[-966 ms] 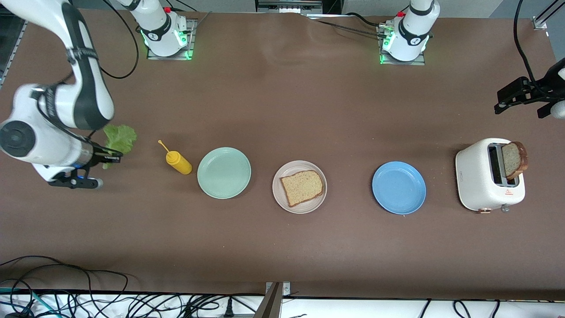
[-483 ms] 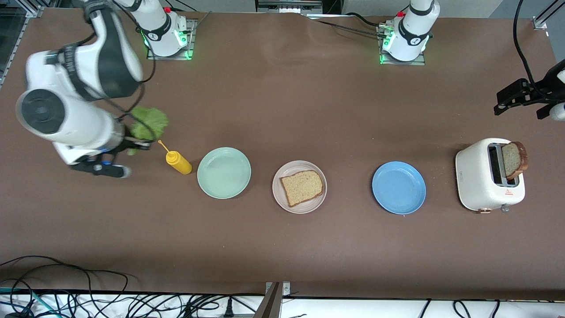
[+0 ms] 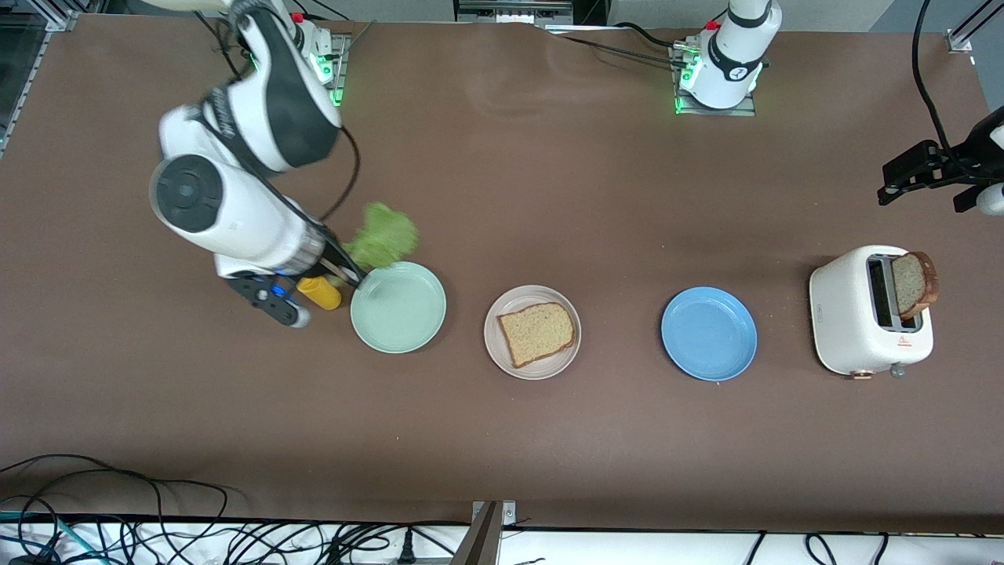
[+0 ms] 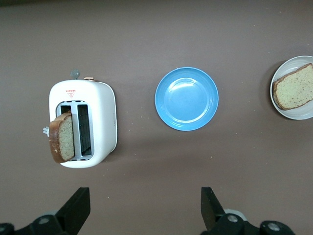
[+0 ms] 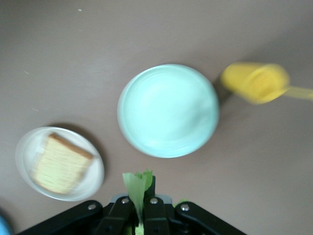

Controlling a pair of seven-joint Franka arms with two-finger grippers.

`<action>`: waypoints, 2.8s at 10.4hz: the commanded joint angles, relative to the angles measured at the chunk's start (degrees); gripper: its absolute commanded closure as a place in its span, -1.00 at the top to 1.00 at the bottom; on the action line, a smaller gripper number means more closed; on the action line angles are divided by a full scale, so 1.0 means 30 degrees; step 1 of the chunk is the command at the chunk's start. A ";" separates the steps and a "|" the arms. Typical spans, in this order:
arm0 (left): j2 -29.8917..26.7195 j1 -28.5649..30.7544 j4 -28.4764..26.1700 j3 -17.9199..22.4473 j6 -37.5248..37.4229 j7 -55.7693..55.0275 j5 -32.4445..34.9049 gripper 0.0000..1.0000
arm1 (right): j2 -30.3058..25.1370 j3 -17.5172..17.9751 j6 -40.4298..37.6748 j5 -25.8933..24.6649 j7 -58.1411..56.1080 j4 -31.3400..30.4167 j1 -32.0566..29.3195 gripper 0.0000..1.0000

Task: Make sandwich on beige plate with both arms
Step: 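Carry the lettuce with the right gripper over the beige plate, then lower the lettuce onto the bread with the right gripper, then open the right gripper and withdraw it toward the mustard bottle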

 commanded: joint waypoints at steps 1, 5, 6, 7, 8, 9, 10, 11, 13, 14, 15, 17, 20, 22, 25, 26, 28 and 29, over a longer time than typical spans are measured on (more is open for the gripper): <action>0.0074 0.0289 0.0220 -0.0106 -0.0154 0.0413 0.0308 1.00 | 0.2581 -0.0079 0.3532 0.2489 0.4742 0.1472 0.0728 -1.00; 0.0162 0.0553 0.0220 -0.0164 -0.0154 0.0500 0.0308 1.00 | 0.6592 0.0242 1.2144 0.3056 1.1629 0.1821 0.2979 -1.00; 0.0221 0.0612 0.0220 -0.0164 -0.0125 0.0530 0.0279 1.00 | 0.7589 0.0301 1.3759 0.3085 1.2949 0.2316 0.3248 -1.00; 0.0250 0.0700 0.0220 -0.0164 -0.0125 0.0559 0.0278 1.00 | 0.8121 0.0302 1.4094 0.3056 1.3484 0.2669 0.3570 -1.00; 0.0280 0.0846 0.0220 -0.0164 -0.0125 0.0560 0.0249 1.00 | 0.8474 0.0302 1.4156 0.2969 1.3518 0.2702 0.3747 -1.00; 0.0309 0.0963 0.0220 -0.0164 -0.0125 0.0589 -0.0099 1.00 | 0.8709 0.0273 1.4156 0.2910 1.3461 0.2673 0.4068 -0.61; 0.0338 0.1139 0.0220 -0.0164 -0.0125 0.0589 -0.0276 1.00 | 0.8654 0.0214 1.3953 0.2503 1.3344 0.2557 0.4390 0.74; 0.0309 0.1169 0.0220 -0.0193 -0.0125 0.0560 -0.0278 1.00 | 0.8479 0.0214 1.3342 0.1455 1.3314 0.2527 0.4423 1.00; 0.0309 0.1170 0.0220 -0.0194 -0.0125 0.0589 -0.0278 1.00 | 0.8100 0.0155 1.1496 0.0219 1.3314 0.2672 0.4452 1.00; 0.0309 0.1170 0.0220 -0.0194 -0.0125 0.0560 -0.0278 1.00 | 0.7778 0.0126 1.0823 -0.0192 1.3169 0.2673 0.4336 1.00; 0.0309 0.1170 0.0220 -0.0194 -0.0125 0.0560 -0.0278 1.00 | 0.7252 0.0010 1.0091 -0.0979 1.3109 0.2702 0.4306 1.00; 0.0309 0.1170 0.0220 -0.0194 -0.0096 0.0560 -0.0279 1.00 | 0.6255 -0.0226 0.7608 -0.3029 1.1335 0.2673 0.4189 1.00; 0.0309 0.1170 0.0220 -0.0194 -0.0096 0.0560 -0.0278 1.00 | 0.4966 -0.1334 0.3534 -0.3390 0.5831 0.2673 0.4189 1.00; 0.0309 0.1170 0.0220 -0.0194 -0.0096 0.0560 -0.0278 1.00 | 0.3971 -0.2301 0.1043 -0.3419 0.1501 0.2644 0.4189 1.00; 0.0338 0.1170 0.0162 -0.0194 -0.0096 0.0560 -0.0278 1.00 | 0.2565 -0.4378 -0.3200 -0.3331 -0.5121 0.2527 0.4189 1.00; 0.0338 0.1170 0.0133 -0.0194 -0.0125 0.0560 -0.0278 1.00 | 0.2270 -0.5140 -0.4174 -0.3215 -0.7202 0.2468 0.4218 1.00; 0.0338 0.1170 0.0161 -0.0194 -0.0096 0.0560 -0.0278 1.00 | -0.0268 -0.5587 -0.3748 -0.3272 -1.0576 -0.0795 0.3667 1.00; 0.0338 0.1170 0.0162 -0.0194 -0.0096 0.0560 -0.0307 1.00 | -0.2341 -0.5587 -0.2845 -0.3185 -1.3435 -0.3482 0.2994 1.00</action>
